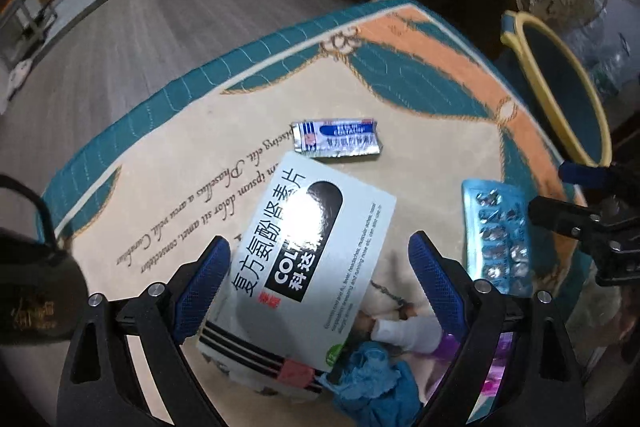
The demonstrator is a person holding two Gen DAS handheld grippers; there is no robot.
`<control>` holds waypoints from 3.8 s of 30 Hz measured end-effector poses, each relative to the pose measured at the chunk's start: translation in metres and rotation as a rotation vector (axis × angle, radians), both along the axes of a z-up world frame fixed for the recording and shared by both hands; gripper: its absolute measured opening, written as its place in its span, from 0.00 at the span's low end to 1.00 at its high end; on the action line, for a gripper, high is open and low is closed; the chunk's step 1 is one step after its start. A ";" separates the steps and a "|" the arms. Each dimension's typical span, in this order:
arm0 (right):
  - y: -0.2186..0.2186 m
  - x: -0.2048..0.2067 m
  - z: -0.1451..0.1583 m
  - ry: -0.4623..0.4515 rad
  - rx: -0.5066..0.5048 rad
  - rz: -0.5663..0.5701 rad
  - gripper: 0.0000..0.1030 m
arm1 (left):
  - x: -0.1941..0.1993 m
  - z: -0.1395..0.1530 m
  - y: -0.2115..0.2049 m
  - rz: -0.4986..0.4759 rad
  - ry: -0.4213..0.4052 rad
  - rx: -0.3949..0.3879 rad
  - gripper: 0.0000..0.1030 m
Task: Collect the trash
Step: 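Grasp the white Coltalin medicine box with the left tool while the right tool grasps the blue blister pack, then carry the box and blister pack over the bucket with both tools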
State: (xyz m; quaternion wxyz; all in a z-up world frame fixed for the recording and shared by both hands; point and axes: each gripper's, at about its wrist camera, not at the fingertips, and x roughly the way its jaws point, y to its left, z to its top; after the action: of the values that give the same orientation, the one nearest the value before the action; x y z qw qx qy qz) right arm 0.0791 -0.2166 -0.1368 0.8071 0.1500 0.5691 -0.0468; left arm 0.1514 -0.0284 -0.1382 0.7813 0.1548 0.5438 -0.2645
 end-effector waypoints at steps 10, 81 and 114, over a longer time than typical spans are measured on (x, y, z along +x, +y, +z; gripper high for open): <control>0.016 0.000 -0.006 0.013 0.010 0.060 0.91 | -0.001 -0.002 0.004 -0.020 -0.018 0.036 0.88; 0.010 -0.017 0.129 -0.317 -0.105 0.254 0.12 | -0.043 0.120 -0.016 0.154 -0.214 -0.032 0.76; -0.228 -0.032 0.127 -0.205 -0.056 -0.060 0.12 | -0.071 0.106 -0.231 -0.143 -0.163 -0.128 0.76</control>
State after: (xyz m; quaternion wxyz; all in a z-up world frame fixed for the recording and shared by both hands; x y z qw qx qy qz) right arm 0.0469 -0.4444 -0.0095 0.8632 0.1485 0.4773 -0.0710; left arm 0.0802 -0.2593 -0.0323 0.8103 0.1639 0.4480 -0.3404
